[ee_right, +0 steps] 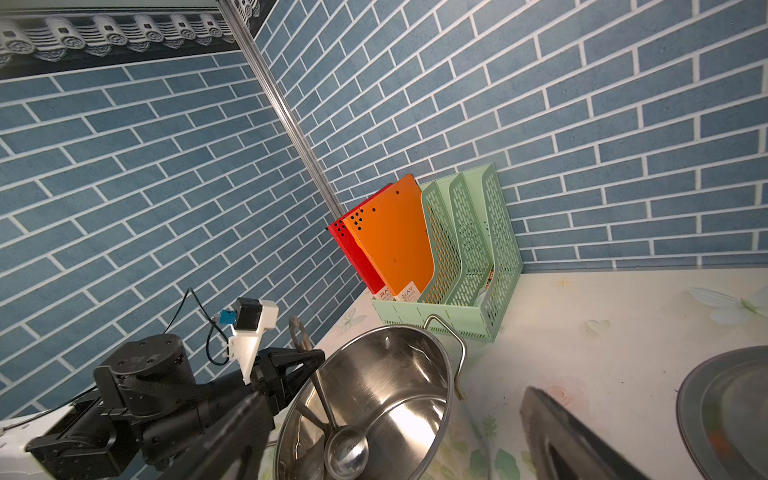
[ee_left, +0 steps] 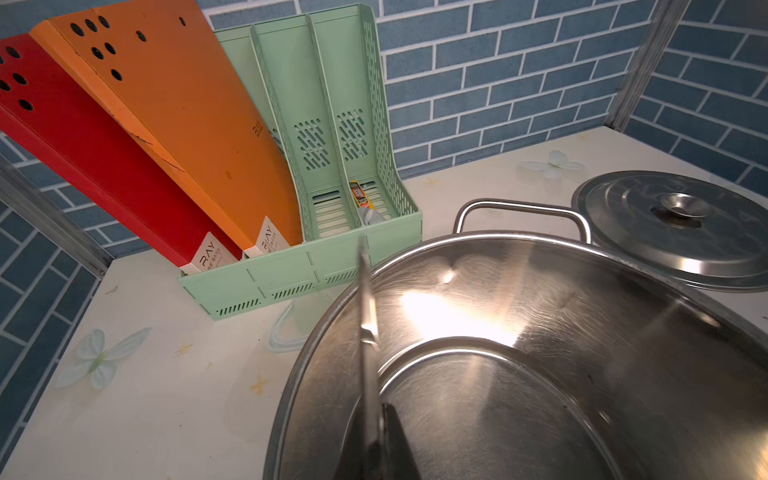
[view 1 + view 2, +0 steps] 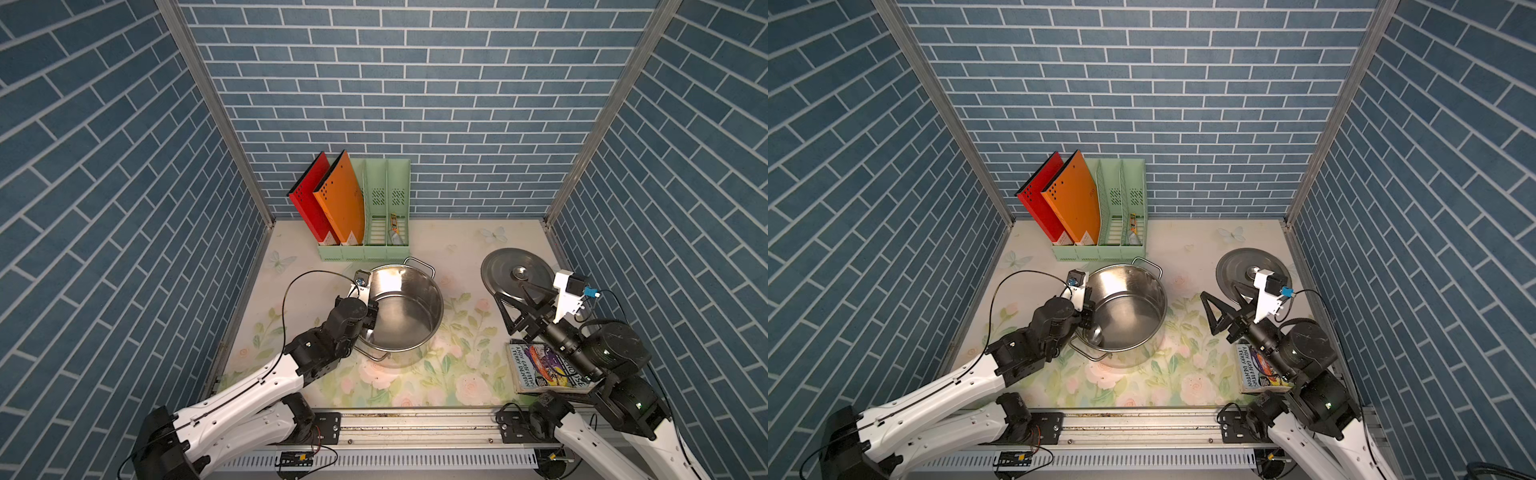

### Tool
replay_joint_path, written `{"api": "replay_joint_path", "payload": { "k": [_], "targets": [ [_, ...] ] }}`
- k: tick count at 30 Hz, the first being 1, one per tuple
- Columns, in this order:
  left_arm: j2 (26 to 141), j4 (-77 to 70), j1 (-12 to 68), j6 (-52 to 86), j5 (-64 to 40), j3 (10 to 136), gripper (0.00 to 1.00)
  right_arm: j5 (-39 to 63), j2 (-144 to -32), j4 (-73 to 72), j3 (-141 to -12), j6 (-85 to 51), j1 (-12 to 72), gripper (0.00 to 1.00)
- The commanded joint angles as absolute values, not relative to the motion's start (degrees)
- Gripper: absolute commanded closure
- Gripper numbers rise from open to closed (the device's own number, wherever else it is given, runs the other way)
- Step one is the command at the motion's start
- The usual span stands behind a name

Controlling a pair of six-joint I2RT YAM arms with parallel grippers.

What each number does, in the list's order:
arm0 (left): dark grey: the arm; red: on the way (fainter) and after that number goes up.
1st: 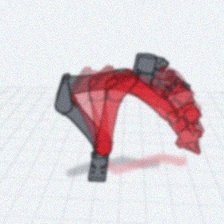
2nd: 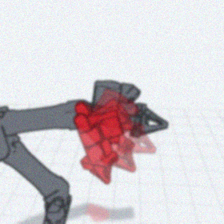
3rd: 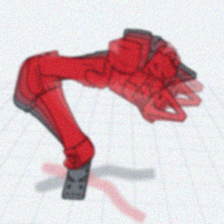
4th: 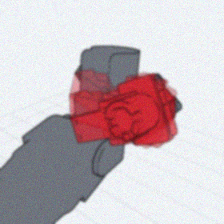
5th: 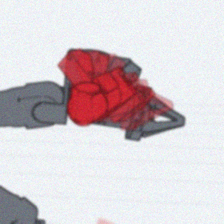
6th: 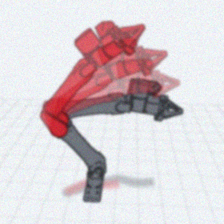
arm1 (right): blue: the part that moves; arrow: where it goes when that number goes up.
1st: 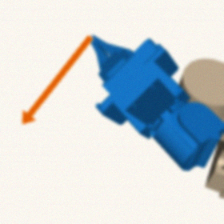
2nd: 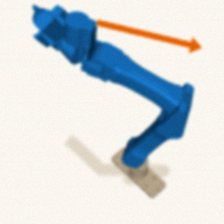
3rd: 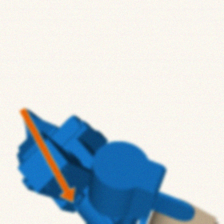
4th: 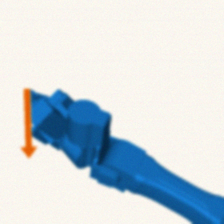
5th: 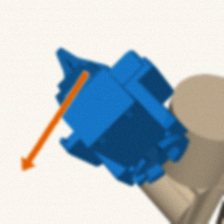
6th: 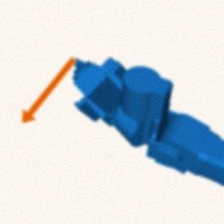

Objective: Stir the soup with a spoon
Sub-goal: Stir the soup in the pan with a stick.

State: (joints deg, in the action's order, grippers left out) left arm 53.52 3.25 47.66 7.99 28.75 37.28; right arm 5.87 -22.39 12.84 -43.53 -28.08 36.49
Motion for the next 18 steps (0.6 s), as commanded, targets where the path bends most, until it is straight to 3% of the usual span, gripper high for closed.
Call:
{"api": "replay_joint_path", "payload": {
  "k": [1, 7, 18],
  "targets": [
    [57.7, 0.5, 46.2, 5.8, 30.1, 40.9, 1.00, 6.1, -22.1, 11.7, -43.6, -27.5, 36.7, 0.01],
    [68.2, -4.5, 43.9, 2.6, 29.1, 47.1, 1.00, 4.7, -20.9, 13.2, -44.1, -27.3, 36.7, 0.00],
    [82.1, -15.8, 46.5, 1.1, 16.0, 56.6, 1.00, 1.8, -18.1, 15.1, -44.6, -27.7, 36.7, 0.00]
  ]
}}
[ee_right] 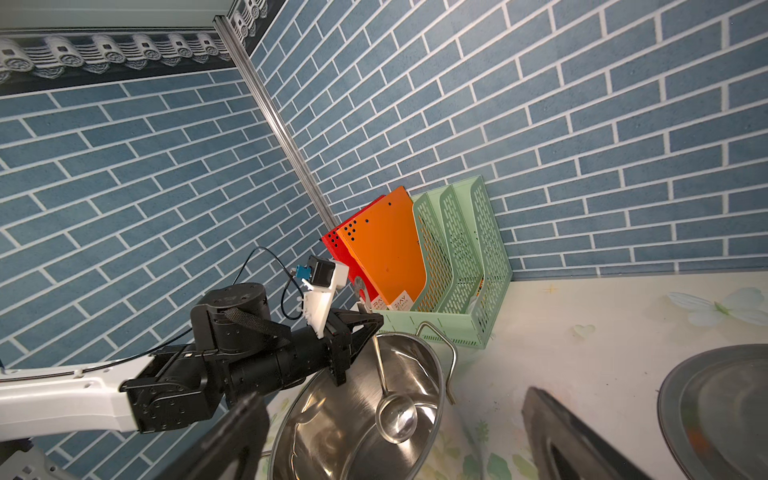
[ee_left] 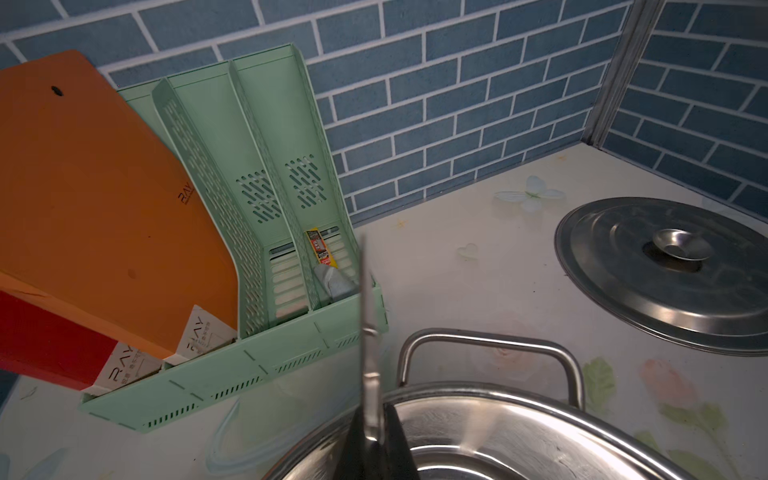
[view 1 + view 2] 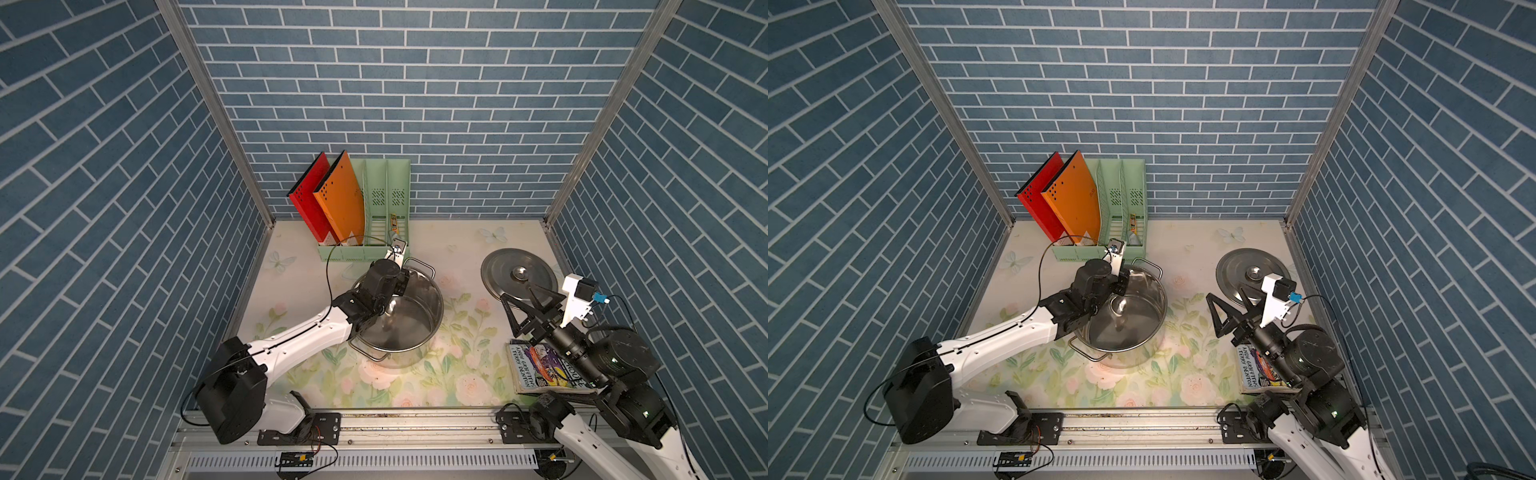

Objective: Stir the soup with a spoon
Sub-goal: Stir the soup in the pan with a stick.

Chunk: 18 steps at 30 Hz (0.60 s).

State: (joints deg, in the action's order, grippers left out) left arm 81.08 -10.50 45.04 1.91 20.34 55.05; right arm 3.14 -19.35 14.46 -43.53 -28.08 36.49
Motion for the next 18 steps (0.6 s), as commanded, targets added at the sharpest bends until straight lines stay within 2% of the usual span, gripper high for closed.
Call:
{"api": "replay_joint_path", "payload": {
  "k": [1, 10, 18],
  "targets": [
    [82.5, -16.7, 47.2, 1.0, 14.8, 56.6, 1.00, 1.7, -17.8, 15.4, -44.7, -27.8, 36.7, 0.00],
    [81.1, -18.9, 57.2, -2.7, 9.1, 53.9, 1.00, 0.3, -16.2, 16.0, -44.3, -28.6, 36.8, 0.00],
    [72.1, -13.6, 63.7, -0.4, 12.9, 47.1, 1.00, 1.5, -17.4, 13.7, -42.8, -28.9, 36.7, 0.00]
  ]
}}
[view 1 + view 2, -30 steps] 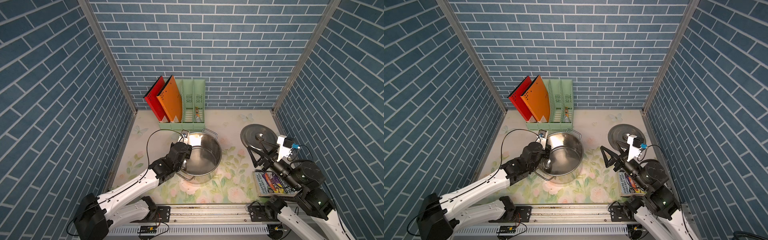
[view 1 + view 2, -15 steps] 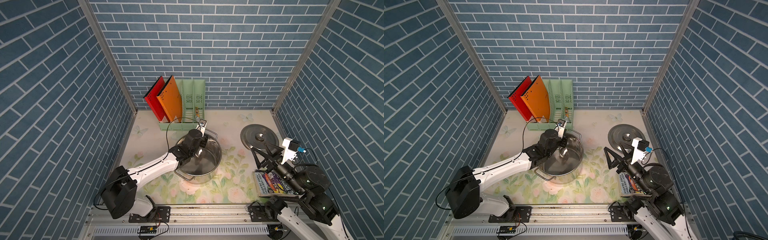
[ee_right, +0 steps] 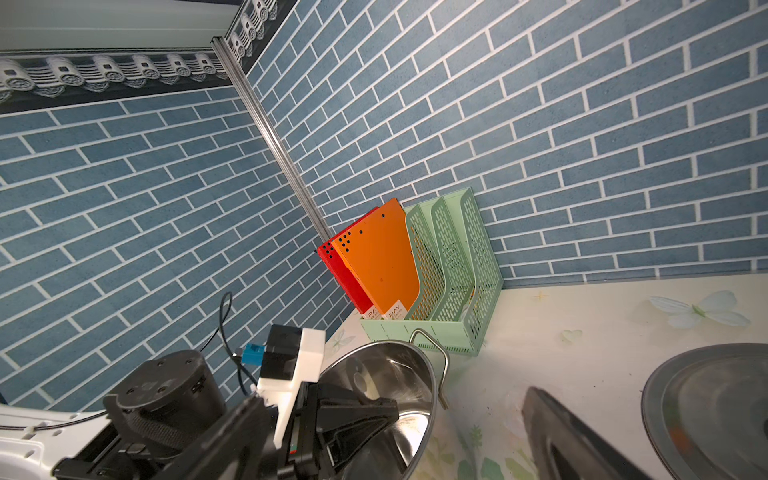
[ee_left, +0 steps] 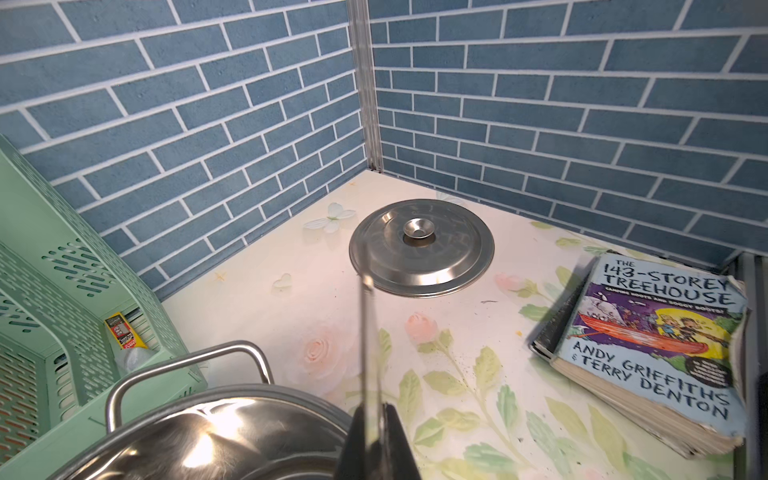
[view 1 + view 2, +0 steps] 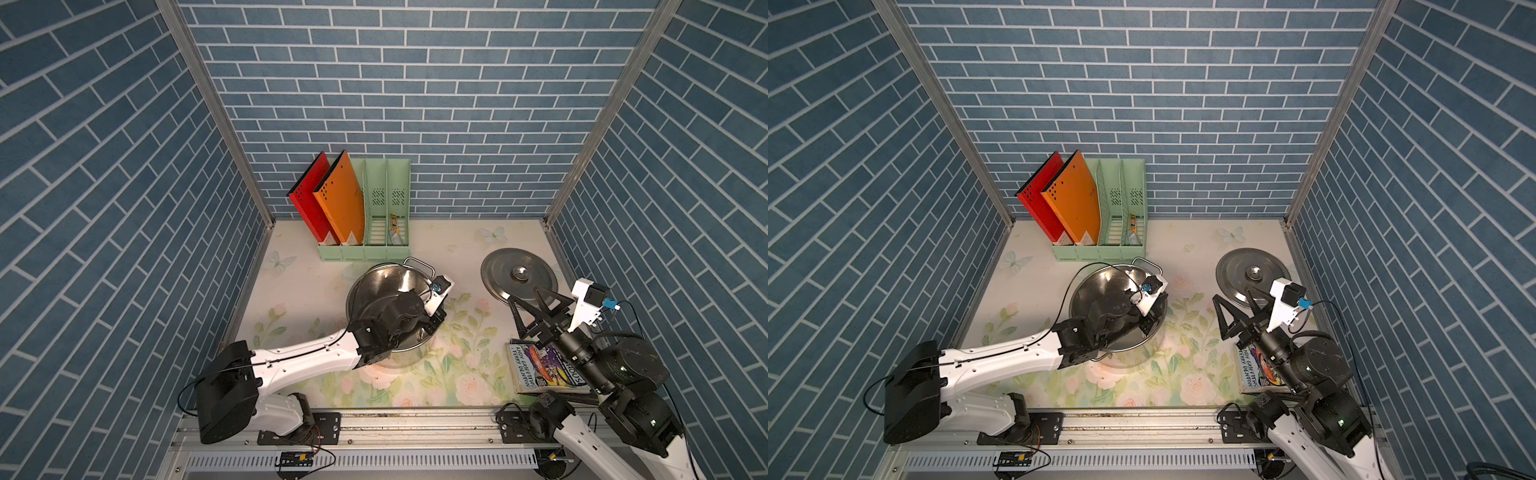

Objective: Stir the soup with a spoon
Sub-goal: Stir the soup in the pan with a stick.

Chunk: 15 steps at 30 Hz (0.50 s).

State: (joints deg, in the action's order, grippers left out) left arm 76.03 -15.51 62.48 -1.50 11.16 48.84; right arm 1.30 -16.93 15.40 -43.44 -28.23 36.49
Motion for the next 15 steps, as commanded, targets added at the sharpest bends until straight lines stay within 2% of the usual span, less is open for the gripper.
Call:
{"api": "replay_joint_path", "payload": {
  "k": [1, 10, 15],
  "targets": [
    [70.5, -12.6, 64.4, 0.2, 13.2, 46.1, 1.00, 1.7, -17.5, 13.3, -42.5, -28.9, 36.7, 0.00],
    [53.9, 0.6, 66.4, 7.2, 21.3, 37.5, 1.00, 3.5, -20.2, 8.6, -39.9, -28.9, 36.7, 0.00],
    [51.2, 7.9, 63.7, 10.3, 28.3, 36.8, 1.00, 4.0, -22.1, 6.4, -39.3, -28.9, 36.7, 0.00]
  ]
}}
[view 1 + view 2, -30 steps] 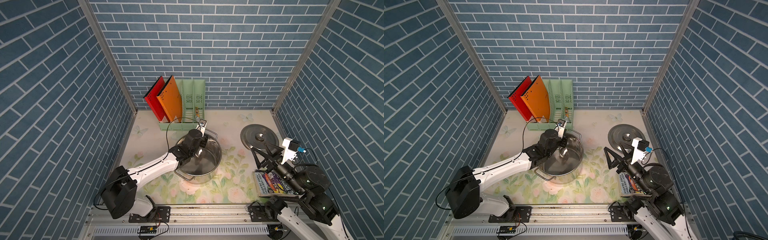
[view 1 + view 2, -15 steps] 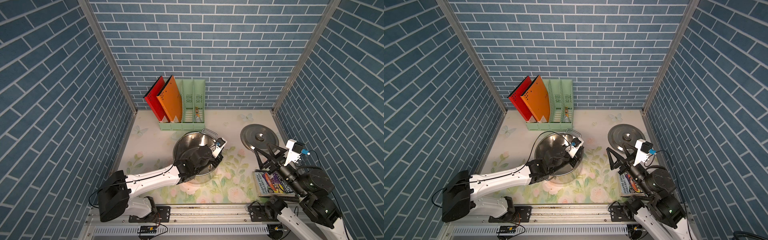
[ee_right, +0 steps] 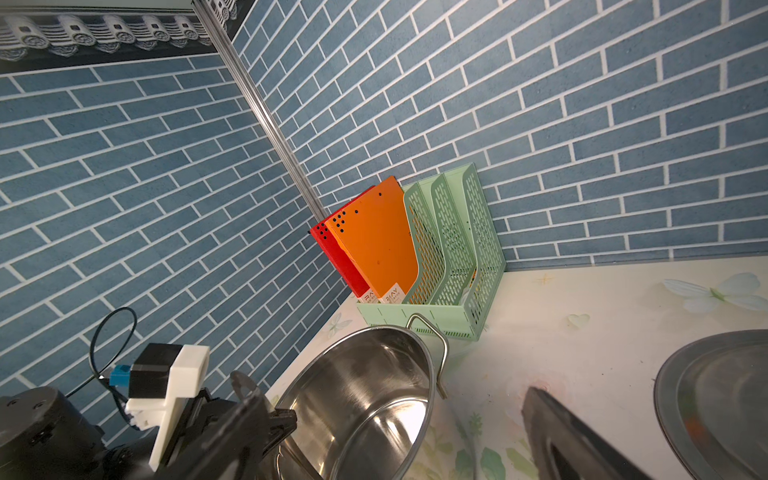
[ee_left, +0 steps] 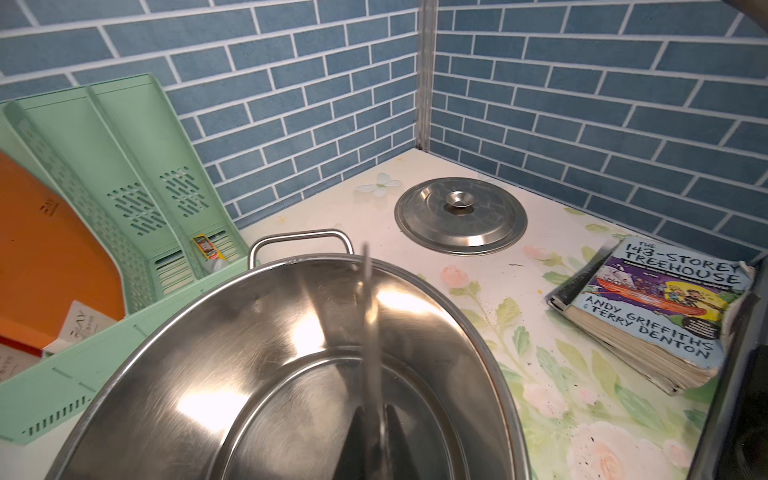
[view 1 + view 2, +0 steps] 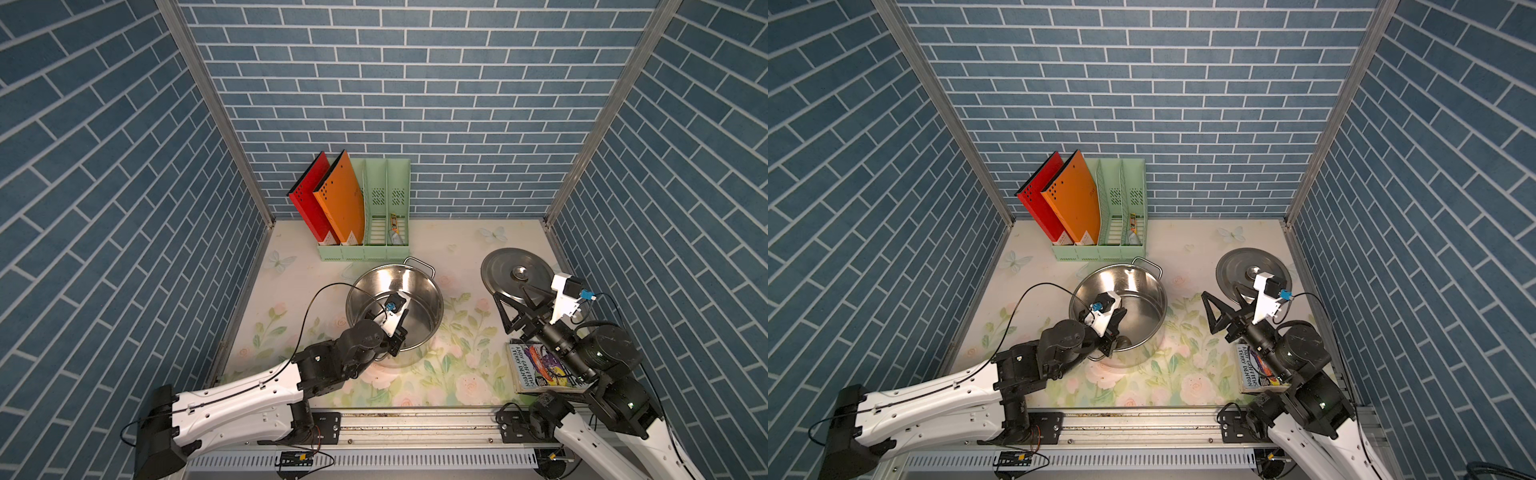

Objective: Stir the soup with a spoon
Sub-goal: Stir the soup in the pan with a stick.

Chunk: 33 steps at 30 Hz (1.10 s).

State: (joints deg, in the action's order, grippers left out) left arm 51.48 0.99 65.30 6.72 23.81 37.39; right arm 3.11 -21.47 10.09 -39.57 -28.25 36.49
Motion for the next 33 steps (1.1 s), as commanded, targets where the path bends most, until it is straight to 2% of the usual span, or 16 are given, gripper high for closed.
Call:
{"api": "replay_joint_path", "payload": {
  "k": [1, 7, 13, 22, 33],
  "targets": [
    [51.2, 8.4, 62.2, 10.9, 28.3, 36.8, 1.00, 4.0, -22.3, 6.0, -39.3, -28.9, 36.7, 0.00],
    [51.2, 8.1, 49.9, 13.7, 25.6, 36.3, 1.00, 4.0, -22.1, 6.6, -39.8, -28.9, 36.7, 0.00],
    [55.1, 2.9, 42.0, 11.9, 24.5, 37.0, 1.00, 3.6, -20.8, 8.1, -40.2, -28.7, 36.7, 0.00],
    [70.3, -8.1, 39.9, 5.9, 24.6, 46.3, 1.00, 2.2, -19.6, 10.8, -41.7, -28.3, 36.7, 0.00],
    [82.3, -16.5, 42.9, 3.8, 12.8, 56.6, 1.00, -0.3, -16.3, 14.3, -42.0, -28.4, 36.7, 0.00]
  ]
}}
